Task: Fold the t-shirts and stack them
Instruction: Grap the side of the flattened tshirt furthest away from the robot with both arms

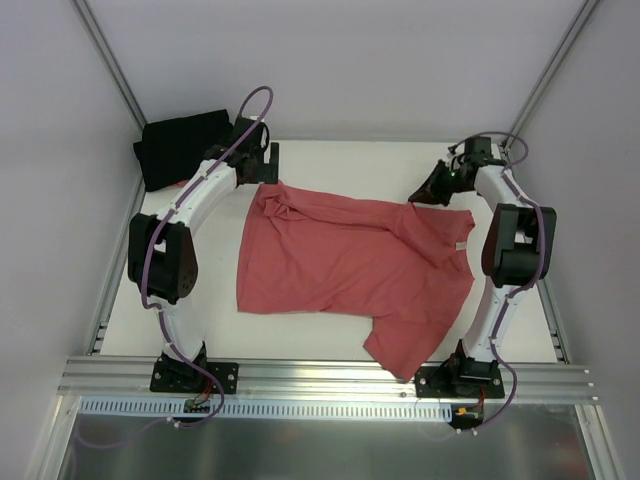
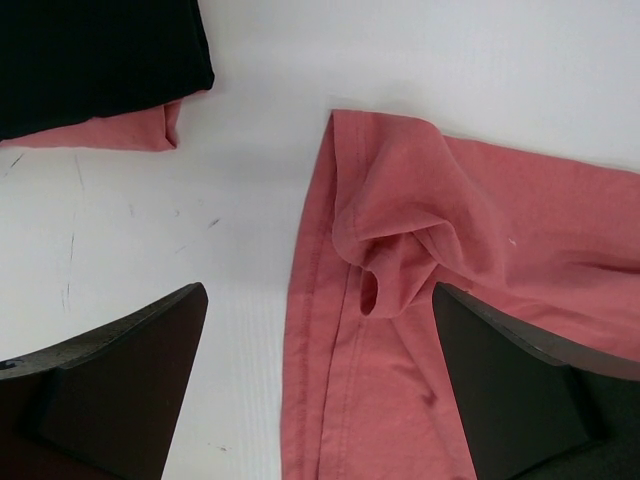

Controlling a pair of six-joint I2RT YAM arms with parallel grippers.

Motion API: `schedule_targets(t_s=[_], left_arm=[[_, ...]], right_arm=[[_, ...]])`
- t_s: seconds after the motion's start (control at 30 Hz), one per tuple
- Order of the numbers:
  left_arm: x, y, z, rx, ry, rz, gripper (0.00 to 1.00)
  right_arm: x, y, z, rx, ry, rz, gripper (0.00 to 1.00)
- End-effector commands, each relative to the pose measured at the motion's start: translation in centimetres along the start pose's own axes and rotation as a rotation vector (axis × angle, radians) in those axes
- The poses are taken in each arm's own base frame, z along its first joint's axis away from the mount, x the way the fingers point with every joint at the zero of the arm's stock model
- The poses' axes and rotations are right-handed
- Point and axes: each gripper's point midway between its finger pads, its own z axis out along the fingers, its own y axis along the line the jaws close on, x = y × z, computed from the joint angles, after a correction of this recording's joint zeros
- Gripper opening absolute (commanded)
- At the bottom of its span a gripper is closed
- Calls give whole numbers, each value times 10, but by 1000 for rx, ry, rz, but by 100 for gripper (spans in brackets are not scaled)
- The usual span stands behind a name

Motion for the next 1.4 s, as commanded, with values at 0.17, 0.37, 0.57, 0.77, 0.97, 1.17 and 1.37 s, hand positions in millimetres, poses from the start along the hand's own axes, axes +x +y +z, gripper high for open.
schedule_targets(t_s=[0.17,0.37,0.57,0.77,0.97,1.17,1.37], left_arm=[[-1,-4,-12,21,-9,-13,99],[4,-5,-16,36,3,-17,99],[22,-5,-21,48,44,-32,99],[42,-28,-5,160,106,-88,99],[46,-58,30,295,169,-190,99],[34,-88,67,399,178,-284,99],[24,-98,76,430,162,-325,99]], right_arm=[[-98,64,-59,-101,-245,-94,0],[-151,64,-37,-163,-294,-61,0],[-186,61,0,-284,-332,33,0],[-205,53,30,-359,-360,114,0],[-197,47,42,-352,-340,124,0],[-183,41,41,-331,-323,126,0],[-177,42,37,-325,-308,110,0]])
